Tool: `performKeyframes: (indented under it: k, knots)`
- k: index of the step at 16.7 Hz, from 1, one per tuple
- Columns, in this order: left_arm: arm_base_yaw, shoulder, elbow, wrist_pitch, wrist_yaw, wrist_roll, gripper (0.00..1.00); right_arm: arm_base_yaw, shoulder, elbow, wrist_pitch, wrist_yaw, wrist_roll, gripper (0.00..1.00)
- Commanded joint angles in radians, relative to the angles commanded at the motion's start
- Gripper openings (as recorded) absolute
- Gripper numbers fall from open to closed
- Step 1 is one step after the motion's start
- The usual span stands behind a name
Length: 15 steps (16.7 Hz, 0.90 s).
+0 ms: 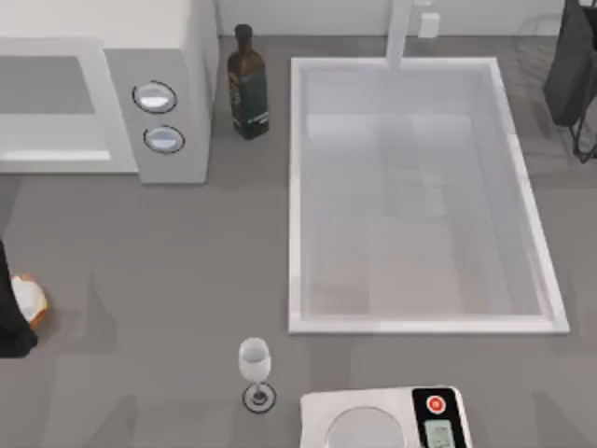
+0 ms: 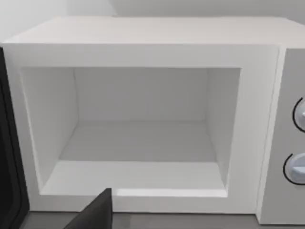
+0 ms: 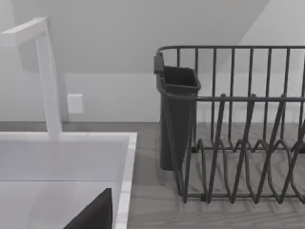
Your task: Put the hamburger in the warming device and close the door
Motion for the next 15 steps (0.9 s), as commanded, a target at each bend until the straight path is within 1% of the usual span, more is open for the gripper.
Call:
performKeyframes:
  k: [4,7,10,15]
  knots:
    - [0.0,0.031,0.027,-0.024,0.002,0.027,1.0,0.0,0.0,0.0,0.0,0.0,0.0,1.0]
    - [-0.002,0.158,0.132,-0.108,0.008,0.139,1.0,0.0,0.0,0.0,0.0,0.0,0.0,1.0]
    - [-0.003,0.381,0.29,-0.231,0.014,0.32,1.0,0.0,0.0,0.0,0.0,0.0,0.0,1.0]
    - [0.003,0.889,0.601,-0.479,0.014,0.655,1.0,0.0,0.0,0.0,0.0,0.0,0.0,1.0]
